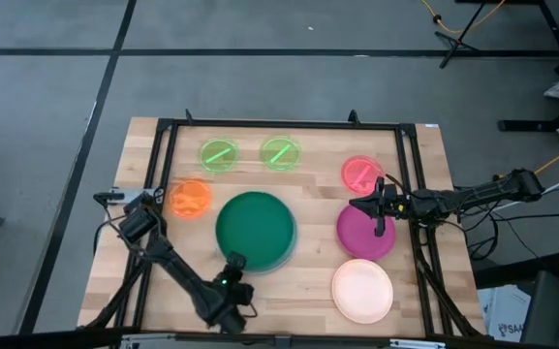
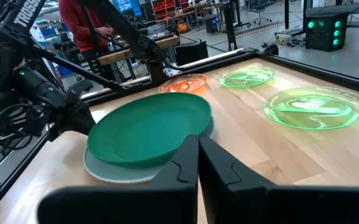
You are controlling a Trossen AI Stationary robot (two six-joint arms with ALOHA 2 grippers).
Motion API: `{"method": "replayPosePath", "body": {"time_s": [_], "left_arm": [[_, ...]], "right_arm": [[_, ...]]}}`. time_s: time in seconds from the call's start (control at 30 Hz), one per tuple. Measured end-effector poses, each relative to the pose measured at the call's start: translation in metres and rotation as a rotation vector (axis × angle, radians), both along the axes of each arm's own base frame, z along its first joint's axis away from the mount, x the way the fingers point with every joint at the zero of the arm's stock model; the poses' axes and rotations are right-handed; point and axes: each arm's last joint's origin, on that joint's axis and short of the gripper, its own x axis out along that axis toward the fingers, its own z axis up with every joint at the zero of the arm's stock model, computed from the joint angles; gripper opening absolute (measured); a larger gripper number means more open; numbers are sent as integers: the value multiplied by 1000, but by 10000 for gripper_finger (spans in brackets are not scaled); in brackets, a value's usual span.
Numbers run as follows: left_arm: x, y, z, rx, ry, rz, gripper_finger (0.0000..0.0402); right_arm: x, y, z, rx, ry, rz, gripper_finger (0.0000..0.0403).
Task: Stack plastic plates
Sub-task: Move the stacked plates to the center of the table, then stack the pink plate on top of the dark green plate
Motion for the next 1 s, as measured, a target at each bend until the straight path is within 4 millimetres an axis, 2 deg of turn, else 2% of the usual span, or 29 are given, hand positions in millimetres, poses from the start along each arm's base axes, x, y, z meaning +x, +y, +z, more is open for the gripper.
{"method": "replayPosePath", "body": {"time_s": [0.27, 0.5, 0.63, 0.8, 0.9, 1.0], "left_arm": [[29, 26, -1, -16, -16, 16, 22], [39, 40, -1, -18, -18, 40, 45], [39, 37, 1, -26, -16, 37, 79], [36, 24, 15, -59, 8, 21, 120], [25, 14, 28, -41, 28, 61, 128], [7, 5, 48, -42, -20, 80, 129]], "right_arm": [[0, 1, 0, 2, 0, 20, 1], [0, 1, 0, -5, 4, 29, 1], [0, 1, 0, -4, 3, 26, 1], [0, 0, 0, 38, -3, 0, 1], [0, 0, 0, 45, -4, 2, 5], [0, 0, 0, 42, -3, 1, 28]]}}
